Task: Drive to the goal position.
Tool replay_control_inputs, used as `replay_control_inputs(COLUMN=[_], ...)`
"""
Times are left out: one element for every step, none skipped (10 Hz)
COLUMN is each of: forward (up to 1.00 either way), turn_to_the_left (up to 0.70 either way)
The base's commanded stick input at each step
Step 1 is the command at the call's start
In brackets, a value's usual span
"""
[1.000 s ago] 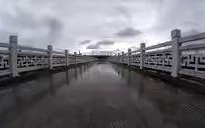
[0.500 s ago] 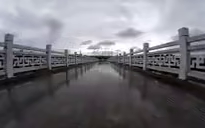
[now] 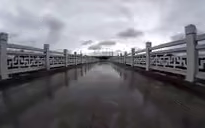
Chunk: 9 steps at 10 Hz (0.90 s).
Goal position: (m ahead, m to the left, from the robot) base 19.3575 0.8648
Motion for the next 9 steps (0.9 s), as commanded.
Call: replay_control_inputs(forward=[0.40,0.40,0.40,0.40,0.40,0.40,0.40,0.40,0.40], turn_to_the_left=[0.00,0.00,0.00,0.00,0.00,0.00,0.00,0.00,0.00])
